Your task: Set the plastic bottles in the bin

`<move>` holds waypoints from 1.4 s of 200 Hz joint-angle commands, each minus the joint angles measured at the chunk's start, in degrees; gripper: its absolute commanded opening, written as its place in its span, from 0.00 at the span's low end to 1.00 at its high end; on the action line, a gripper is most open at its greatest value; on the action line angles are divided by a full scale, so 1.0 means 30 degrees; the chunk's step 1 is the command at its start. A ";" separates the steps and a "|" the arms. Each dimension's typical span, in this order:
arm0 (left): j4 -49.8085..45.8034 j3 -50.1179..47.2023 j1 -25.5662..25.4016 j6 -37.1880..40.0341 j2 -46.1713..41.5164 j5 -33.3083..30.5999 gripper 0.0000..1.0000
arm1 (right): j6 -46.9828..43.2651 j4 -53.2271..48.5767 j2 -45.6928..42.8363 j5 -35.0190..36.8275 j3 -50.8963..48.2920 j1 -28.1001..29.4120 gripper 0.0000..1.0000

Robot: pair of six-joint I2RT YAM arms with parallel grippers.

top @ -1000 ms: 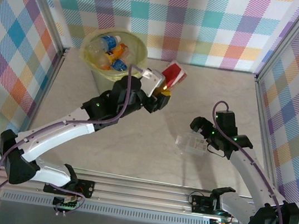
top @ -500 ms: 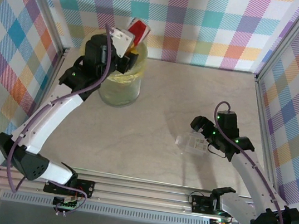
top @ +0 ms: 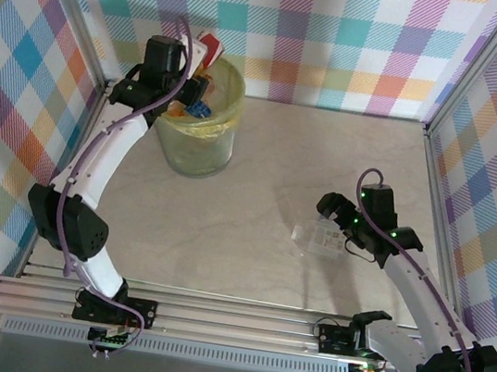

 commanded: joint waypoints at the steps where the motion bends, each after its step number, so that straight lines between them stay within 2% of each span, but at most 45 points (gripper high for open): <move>1: -0.0539 0.0880 0.0410 0.0500 0.0577 -0.0071 0.69 | 0.0135 0.0062 0.0039 -0.0186 0.0050 -0.0044 1.00; 128: -0.0242 -0.0326 0.0849 0.0443 0.0332 -0.0532 0.84 | 0.0135 0.0185 0.0348 -0.0265 0.0056 -0.0041 1.00; 212: 0.0805 -0.1291 0.1084 -0.0175 -0.0789 -0.1734 0.81 | 0.0164 0.0240 0.0361 -0.0377 0.0020 -0.0049 1.00; 229: 0.0890 -0.1430 0.1084 -0.0269 -0.1170 -0.0986 0.84 | 0.0134 0.0241 0.0390 -0.0385 -0.0001 -0.0050 1.00; 250: 0.0677 -0.1453 0.1069 -0.0431 -0.1507 -0.0371 0.95 | 0.0135 0.0274 0.0391 -0.0383 -0.0009 -0.0058 1.00; 280: 0.0676 -0.1547 0.1084 -0.0468 -0.1876 -0.0621 0.96 | 0.0135 0.0274 0.0393 -0.0359 -0.0038 -0.0047 1.00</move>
